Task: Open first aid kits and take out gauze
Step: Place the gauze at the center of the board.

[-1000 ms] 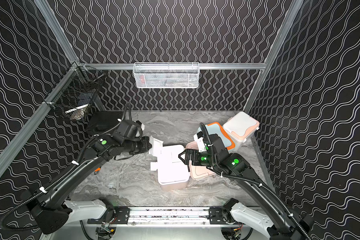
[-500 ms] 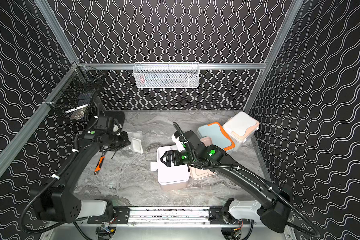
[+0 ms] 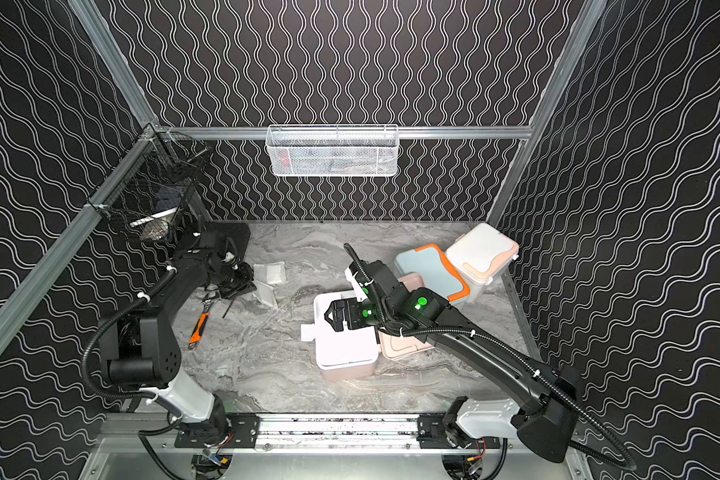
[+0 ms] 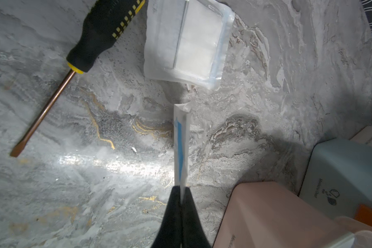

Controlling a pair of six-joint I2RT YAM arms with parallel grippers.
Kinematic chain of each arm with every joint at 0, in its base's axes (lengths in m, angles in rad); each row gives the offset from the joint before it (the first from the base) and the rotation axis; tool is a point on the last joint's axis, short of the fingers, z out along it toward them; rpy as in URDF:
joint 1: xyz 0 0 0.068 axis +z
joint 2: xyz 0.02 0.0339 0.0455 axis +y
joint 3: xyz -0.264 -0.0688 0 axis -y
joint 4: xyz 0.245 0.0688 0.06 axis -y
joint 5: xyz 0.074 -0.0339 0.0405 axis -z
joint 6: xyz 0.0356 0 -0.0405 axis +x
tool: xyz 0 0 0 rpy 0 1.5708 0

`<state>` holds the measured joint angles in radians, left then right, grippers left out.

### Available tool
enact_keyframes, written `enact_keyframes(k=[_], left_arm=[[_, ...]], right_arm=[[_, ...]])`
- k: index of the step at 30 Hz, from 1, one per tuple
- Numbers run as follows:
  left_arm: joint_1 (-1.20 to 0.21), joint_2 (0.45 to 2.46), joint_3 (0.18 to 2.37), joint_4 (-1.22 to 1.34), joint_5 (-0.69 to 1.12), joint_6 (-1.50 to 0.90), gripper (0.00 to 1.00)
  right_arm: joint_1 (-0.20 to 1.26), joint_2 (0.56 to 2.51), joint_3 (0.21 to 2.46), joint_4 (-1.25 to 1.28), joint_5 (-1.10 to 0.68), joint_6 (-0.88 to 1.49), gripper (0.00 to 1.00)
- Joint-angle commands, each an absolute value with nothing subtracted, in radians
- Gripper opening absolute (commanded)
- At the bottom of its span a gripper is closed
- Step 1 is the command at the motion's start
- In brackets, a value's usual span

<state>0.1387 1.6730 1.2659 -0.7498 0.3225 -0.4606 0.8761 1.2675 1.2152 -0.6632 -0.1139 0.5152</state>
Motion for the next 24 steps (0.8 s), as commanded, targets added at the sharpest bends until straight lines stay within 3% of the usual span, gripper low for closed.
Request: enact_keyframes(k=[1, 19, 24], left_arm=[[0.152, 1.713, 1.281, -0.740, 0.344, -0.402, 0.00], [0.161, 1.847, 1.300, -0.774, 0.260, -0.336, 0.00], [0.162, 1.807, 1.294, -0.779, 0.247, -0.333, 0.26]], right_arm=[[0.877, 1.256, 1.206, -0.677, -0.086, 0.522, 1.00], [0.877, 1.227, 1.169, -0.658, -0.043, 0.543, 1.00], [0.876, 1.217, 1.154, -0.655, -0.026, 0.553, 1.00]])
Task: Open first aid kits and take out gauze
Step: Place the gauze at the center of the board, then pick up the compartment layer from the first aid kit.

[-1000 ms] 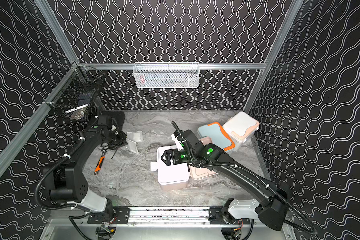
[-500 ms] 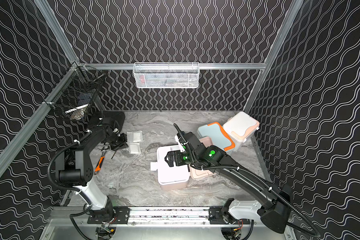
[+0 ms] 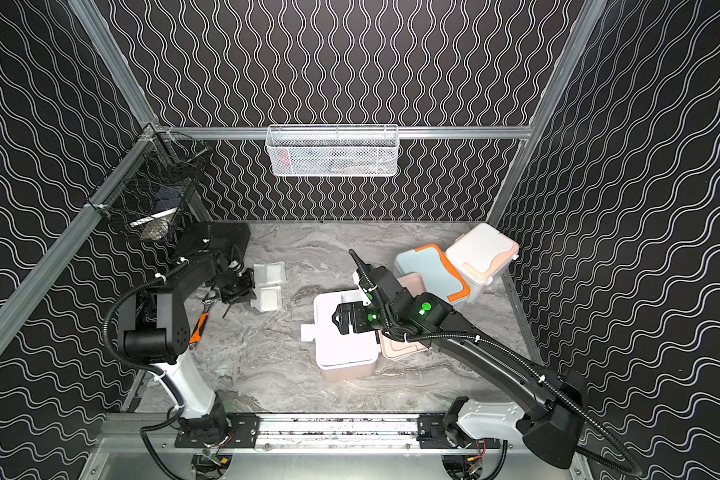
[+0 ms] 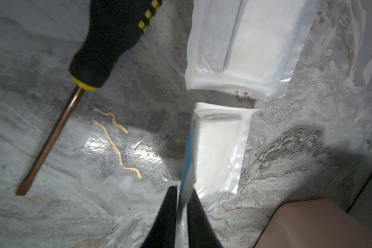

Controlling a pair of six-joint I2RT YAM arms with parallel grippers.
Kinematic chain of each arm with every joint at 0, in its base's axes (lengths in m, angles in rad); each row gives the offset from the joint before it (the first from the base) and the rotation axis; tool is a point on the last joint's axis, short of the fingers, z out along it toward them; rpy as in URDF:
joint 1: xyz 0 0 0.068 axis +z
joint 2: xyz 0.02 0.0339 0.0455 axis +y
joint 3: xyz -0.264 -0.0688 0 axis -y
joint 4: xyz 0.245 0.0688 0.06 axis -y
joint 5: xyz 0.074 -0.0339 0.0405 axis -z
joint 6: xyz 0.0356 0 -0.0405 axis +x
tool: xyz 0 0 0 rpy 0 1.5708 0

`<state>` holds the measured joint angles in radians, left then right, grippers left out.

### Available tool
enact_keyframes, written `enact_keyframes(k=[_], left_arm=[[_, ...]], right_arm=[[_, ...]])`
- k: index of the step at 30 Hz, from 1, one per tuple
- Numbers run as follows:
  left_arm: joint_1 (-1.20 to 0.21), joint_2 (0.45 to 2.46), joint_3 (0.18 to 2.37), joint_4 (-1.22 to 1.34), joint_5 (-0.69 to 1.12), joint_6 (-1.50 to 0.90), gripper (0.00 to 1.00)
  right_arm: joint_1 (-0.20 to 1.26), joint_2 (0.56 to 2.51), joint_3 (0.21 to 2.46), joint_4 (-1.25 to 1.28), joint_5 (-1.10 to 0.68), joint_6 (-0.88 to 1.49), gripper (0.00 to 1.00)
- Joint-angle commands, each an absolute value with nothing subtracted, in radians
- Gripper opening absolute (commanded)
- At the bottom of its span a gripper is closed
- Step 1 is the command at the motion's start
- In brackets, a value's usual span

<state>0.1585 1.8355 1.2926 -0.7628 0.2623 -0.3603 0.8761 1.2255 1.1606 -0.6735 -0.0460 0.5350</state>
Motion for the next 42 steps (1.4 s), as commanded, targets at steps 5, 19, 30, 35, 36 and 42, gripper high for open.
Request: enact_keyframes(k=[5, 19, 30, 35, 36, 42], left_arm=[[0.160, 1.723, 1.292, -0.792, 0.254, -0.328, 0.52], [-0.060, 1.276, 1.252, -0.796, 0.324, -0.421, 0.99], [-0.169, 0.981, 0.982, -0.621, 0.493, -0.580, 0.99], [-0.170, 0.874, 0.813, -0.469, 0.609, -0.689, 0.99], [-0.171, 0.855, 0.783, -0.435, 0.627, -0.716, 0.99], [-0.172, 0.762, 0.650, -0.308, 0.683, -0.825, 0.99]], right_arm=[[0.874, 1.203, 1.146, -0.647, -0.036, 0.558, 1.00], [0.873, 1.156, 1.181, -0.660, -0.078, 0.517, 1.00], [0.877, 1.287, 1.248, -0.710, -0.054, 0.520, 0.89], [0.891, 1.417, 1.327, -0.767, 0.022, 0.523, 0.82], [0.894, 1.443, 1.344, -0.782, 0.042, 0.526, 0.80], [0.905, 1.621, 1.459, -0.883, 0.153, 0.554, 0.63]])
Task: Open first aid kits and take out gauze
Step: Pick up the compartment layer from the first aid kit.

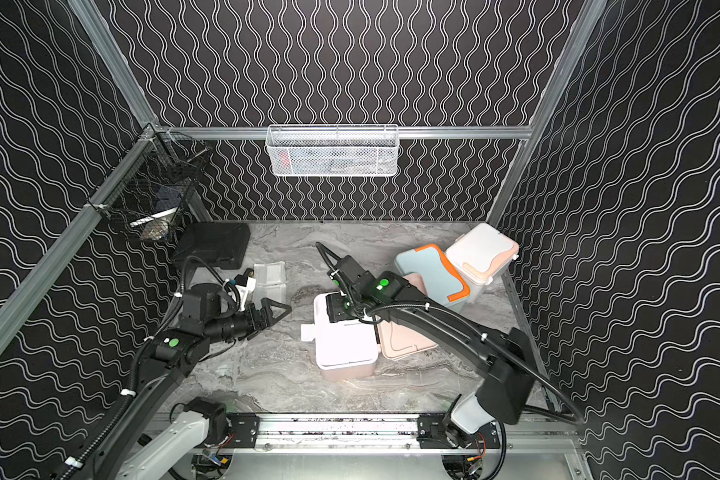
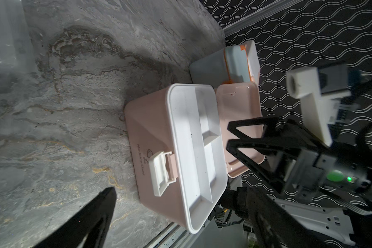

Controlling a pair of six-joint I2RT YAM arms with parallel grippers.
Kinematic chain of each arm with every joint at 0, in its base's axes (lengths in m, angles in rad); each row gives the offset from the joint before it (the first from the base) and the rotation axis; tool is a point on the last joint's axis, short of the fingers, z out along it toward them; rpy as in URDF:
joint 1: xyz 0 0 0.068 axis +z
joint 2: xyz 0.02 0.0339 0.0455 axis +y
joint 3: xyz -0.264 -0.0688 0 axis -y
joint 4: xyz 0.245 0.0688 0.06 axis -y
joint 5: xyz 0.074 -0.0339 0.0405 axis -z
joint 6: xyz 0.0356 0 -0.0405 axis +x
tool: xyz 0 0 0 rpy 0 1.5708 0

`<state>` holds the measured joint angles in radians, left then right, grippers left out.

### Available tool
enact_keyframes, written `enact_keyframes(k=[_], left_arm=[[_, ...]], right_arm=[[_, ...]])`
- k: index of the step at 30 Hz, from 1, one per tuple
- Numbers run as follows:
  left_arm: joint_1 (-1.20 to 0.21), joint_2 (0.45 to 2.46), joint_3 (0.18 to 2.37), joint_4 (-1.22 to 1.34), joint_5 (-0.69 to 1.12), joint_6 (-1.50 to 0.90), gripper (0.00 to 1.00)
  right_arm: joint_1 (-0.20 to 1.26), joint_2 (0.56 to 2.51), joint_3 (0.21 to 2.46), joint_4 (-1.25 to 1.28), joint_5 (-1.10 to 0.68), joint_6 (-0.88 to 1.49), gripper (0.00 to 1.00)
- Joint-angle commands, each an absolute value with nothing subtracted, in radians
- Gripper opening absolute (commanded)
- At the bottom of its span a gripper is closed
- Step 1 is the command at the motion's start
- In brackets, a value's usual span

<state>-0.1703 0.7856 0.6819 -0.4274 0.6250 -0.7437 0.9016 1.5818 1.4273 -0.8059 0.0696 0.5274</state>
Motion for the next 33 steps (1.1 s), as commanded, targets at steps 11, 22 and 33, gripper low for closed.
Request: enact_keyframes(k=[11, 22, 33], left_arm=[[-0.202, 0.709, 0.537, -0.236, 0.715, -0.891, 0.99], [-0.247, 0.687, 0.524, -0.248, 0.704, -0.902, 0.99], [-0.313, 0.680, 0.524, -0.255, 0.651, -0.914, 0.99]], right_arm=[[0.907, 1.828, 1.568, -0.934, 0.215, 0.614, 0.42], [0.913, 1.937, 1.611, -0.975, 0.276, 0.702, 0.20], [0.914, 1.973, 1.643, -1.003, 0.312, 0.749, 0.03]])
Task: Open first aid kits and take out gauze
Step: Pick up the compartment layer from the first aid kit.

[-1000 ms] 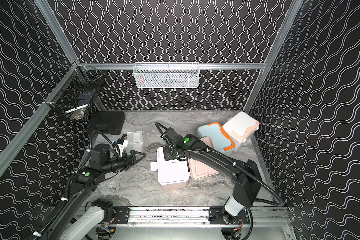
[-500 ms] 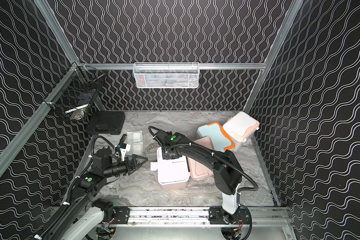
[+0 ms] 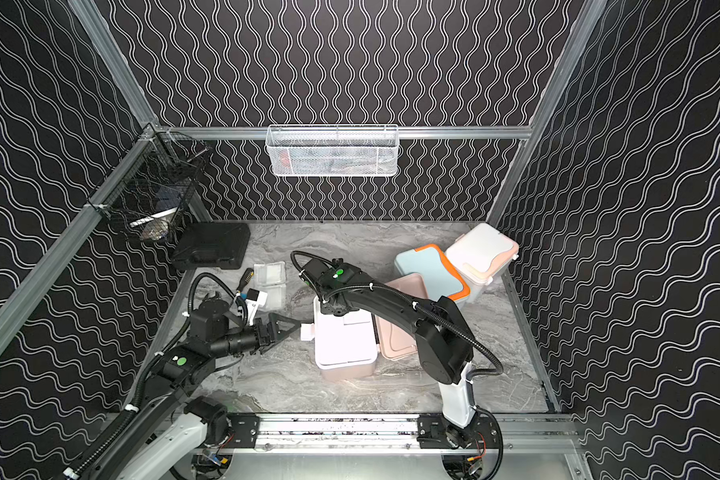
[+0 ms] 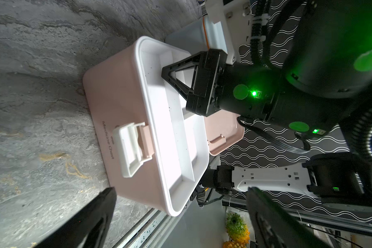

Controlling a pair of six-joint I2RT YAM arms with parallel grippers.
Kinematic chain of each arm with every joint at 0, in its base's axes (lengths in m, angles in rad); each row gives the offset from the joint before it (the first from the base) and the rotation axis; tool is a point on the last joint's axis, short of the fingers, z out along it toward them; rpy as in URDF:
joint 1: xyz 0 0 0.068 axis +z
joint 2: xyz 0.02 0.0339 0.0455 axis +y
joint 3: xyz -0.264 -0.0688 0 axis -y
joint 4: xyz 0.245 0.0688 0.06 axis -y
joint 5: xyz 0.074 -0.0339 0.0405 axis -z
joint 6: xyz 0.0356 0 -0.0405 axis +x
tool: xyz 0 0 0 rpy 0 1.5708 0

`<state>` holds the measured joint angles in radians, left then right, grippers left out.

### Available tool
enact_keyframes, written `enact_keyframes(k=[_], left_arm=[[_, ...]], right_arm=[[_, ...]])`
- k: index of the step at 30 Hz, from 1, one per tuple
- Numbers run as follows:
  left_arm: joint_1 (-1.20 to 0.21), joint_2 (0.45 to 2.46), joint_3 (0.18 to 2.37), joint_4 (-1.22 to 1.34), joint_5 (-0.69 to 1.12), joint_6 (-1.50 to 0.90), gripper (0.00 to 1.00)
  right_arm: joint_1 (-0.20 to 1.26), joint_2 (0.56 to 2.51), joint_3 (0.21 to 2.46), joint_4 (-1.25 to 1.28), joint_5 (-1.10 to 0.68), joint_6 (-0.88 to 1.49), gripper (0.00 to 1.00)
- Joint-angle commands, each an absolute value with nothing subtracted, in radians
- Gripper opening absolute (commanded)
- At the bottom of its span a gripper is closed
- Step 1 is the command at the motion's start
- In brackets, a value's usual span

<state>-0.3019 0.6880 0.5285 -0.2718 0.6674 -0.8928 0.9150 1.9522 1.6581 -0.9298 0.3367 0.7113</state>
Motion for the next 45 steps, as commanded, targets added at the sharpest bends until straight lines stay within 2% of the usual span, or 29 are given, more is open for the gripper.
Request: enact_keyframes(k=[1, 18, 35, 45], left_arm=[[-0.320, 0.677, 0.523, -0.253, 0.646, -0.921, 0.99], [-0.423, 0.673, 0.515, -0.266, 0.579, -0.927, 0.99], [-0.466, 0.664, 0.518, -0.251, 0.521, -0.947, 0.99], [-0.471, 0.651, 0.590, -0.309, 0.491, -0.901, 0.99]], right_arm=[[0.914, 1.970, 1.644, -1.003, 0.316, 0.750, 0.01], [0.922, 1.919, 1.716, -1.039, 0.368, 0.727, 0.00], [0.927, 1.889, 1.721, -1.036, 0.360, 0.681, 0.00], [0.930, 1.746, 1.725, -0.980, 0.371, 0.629, 0.00]])
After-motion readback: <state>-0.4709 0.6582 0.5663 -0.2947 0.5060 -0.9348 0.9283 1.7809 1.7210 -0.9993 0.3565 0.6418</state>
